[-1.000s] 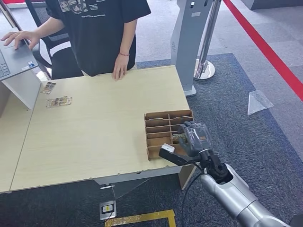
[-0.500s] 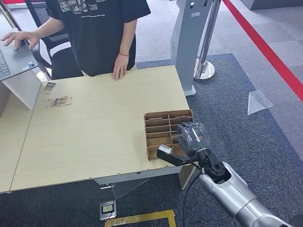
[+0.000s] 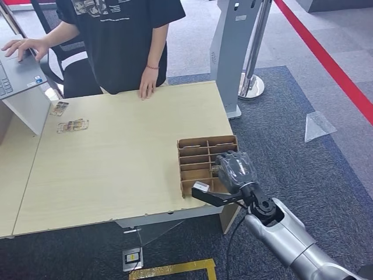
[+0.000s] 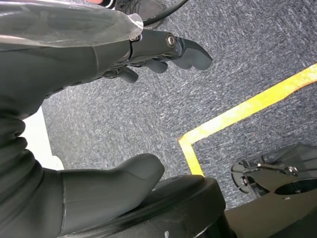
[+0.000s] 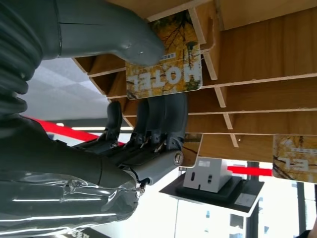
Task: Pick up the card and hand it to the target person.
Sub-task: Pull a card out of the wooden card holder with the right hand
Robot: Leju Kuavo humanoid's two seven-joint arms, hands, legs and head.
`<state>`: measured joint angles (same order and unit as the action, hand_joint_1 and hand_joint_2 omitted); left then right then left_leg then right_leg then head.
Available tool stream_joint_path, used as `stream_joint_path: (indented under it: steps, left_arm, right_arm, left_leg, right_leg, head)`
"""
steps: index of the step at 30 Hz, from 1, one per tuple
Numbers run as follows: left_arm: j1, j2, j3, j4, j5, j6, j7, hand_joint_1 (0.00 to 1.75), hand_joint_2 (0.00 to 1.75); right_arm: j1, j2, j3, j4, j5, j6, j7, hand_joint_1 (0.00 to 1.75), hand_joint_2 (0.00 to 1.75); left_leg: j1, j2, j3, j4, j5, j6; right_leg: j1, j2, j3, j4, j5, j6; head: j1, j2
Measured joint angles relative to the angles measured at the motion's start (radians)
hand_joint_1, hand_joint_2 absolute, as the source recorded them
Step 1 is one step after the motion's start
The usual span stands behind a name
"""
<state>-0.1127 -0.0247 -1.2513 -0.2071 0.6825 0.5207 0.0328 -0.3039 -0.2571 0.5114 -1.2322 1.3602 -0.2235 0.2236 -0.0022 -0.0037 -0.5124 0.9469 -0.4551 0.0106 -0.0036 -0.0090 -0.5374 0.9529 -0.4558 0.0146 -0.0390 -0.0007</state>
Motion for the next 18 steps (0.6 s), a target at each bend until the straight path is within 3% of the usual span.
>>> stream_joint_path:
  steps: [2,6,9,18]
  left_arm:
    - [0.000,0.000,0.000,0.000,0.000,0.000,0.001,0.00,1.75]
    - [0.000,0.001,0.000,0.000,0.002,0.000,0.003,0.00,1.75]
    - [0.000,0.001,0.000,0.000,0.003,0.000,0.006,0.00,1.75]
    - [0.000,0.001,0.000,0.000,0.003,0.000,0.007,0.00,1.75]
  right_arm:
    - [-0.001,0.000,0.001,-0.008,-0.009,0.014,-0.012,1.01,1.75]
    - [-0.003,0.000,0.002,-0.026,-0.026,0.039,-0.032,1.49,1.75]
    - [-0.006,0.000,0.002,-0.039,-0.030,0.048,-0.038,1.69,1.75]
    - [-0.011,-0.001,0.002,-0.070,-0.031,0.059,-0.041,1.75,1.75]
  left_leg:
    - [0.000,0.000,0.000,0.000,0.000,0.000]
    - [0.000,0.000,0.000,0.000,0.000,0.000]
    - [0.000,0.000,0.000,0.000,0.000,0.000]
    - [0.000,0.000,0.000,0.000,0.000,0.000]
  right_leg:
    - [0.000,0.000,0.000,0.000,0.000,0.000]
    - [0.000,0.000,0.000,0.000,0.000,0.000]
    - [0.000,0.000,0.000,0.000,0.000,0.000]
    - [0.000,0.000,0.000,0.000,0.000,0.000]
  head:
    - [0.000,0.000]
    - [0.000,0.000]
    - [0.000,0.000]
    - [0.000,0.000]
